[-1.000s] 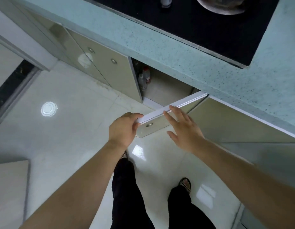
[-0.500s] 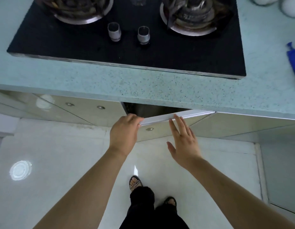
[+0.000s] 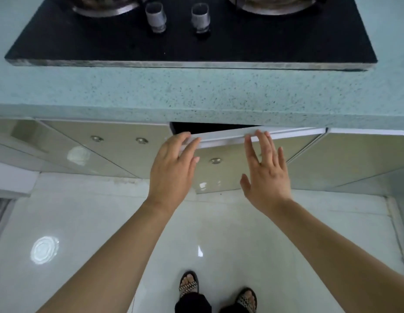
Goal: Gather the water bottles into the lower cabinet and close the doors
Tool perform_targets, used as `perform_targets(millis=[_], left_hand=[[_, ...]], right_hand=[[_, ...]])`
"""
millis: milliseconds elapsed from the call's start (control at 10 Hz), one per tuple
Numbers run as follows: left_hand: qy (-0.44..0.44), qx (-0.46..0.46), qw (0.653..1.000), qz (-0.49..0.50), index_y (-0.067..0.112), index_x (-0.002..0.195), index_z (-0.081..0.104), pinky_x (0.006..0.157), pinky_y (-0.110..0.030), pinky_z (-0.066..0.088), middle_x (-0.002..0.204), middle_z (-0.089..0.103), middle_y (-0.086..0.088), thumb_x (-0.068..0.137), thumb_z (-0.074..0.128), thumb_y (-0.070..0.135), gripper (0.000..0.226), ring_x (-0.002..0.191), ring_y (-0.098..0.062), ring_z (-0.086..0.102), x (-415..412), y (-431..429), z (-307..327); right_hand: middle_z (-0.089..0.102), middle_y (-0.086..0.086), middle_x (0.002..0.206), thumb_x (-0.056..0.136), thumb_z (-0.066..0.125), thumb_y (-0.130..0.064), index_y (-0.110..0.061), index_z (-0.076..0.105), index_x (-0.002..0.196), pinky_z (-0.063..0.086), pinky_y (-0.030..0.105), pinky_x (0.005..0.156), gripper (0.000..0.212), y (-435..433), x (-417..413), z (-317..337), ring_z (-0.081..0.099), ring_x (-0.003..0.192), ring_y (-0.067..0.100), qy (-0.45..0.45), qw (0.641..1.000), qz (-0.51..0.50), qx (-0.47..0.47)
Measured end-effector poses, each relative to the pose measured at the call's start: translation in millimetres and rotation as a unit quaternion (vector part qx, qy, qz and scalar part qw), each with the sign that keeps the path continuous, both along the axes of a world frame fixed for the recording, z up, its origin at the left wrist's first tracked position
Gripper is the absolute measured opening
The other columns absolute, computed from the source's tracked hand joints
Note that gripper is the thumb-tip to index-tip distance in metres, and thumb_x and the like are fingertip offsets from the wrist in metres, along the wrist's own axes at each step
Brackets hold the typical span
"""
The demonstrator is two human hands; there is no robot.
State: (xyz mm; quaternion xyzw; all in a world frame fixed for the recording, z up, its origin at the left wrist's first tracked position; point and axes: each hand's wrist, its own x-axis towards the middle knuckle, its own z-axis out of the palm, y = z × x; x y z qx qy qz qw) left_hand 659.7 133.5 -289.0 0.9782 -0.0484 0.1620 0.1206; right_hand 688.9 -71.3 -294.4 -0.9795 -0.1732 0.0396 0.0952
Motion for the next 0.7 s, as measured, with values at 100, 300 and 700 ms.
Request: perform_targets(millis=[100,300,700], left_hand=[[0.073,0.086,0.994,-0.008,0.006,0.144,0.028,0.11,-0.048,0.031,0.153,0.024,-0.012,0.089,0.051,0.029,0.064,0.14,-0.029,0.024,-27.5,6.8,-16.8],[0.112,0.109,0.988,-0.021,0.014,0.149,0.012,0.107,-0.052,0.029,0.157,0.003,-0.005,0.084,0.048,0.042,0.079,0.144,-0.028,0.012,-3.2,21.8,-19.1],[0.21,0.063,0.973,-0.072,0.037,0.146,-0.002,0.11,-0.057,0.018,0.158,0.011,-0.004,0.084,0.017,0.067,0.072,0.144,-0.027,0.011,-22.9,34.3,90.0]], right_hand=[[-0.011,-0.001,0.15,0.079,0.06,-0.021,-0.014,0.002,0.148,-0.002,0.044,0.113,0.09,3.6,-1.8,-3.5,-0.015,0.14,0.019,-0.006,1.0,-0.012,0.011],[0.004,0.006,0.154,0.081,0.061,-0.036,-0.014,0.011,0.147,0.003,0.049,0.113,0.086,8.2,8.2,-10.8,-0.002,0.144,0.024,-0.035,0.999,-0.032,0.017],[0.012,0.004,0.157,0.092,0.04,-0.051,-0.017,0.017,0.147,0.017,0.038,0.116,0.069,28.2,-49.0,98.5,0.011,0.144,0.021,0.044,0.99,-0.104,0.078]])
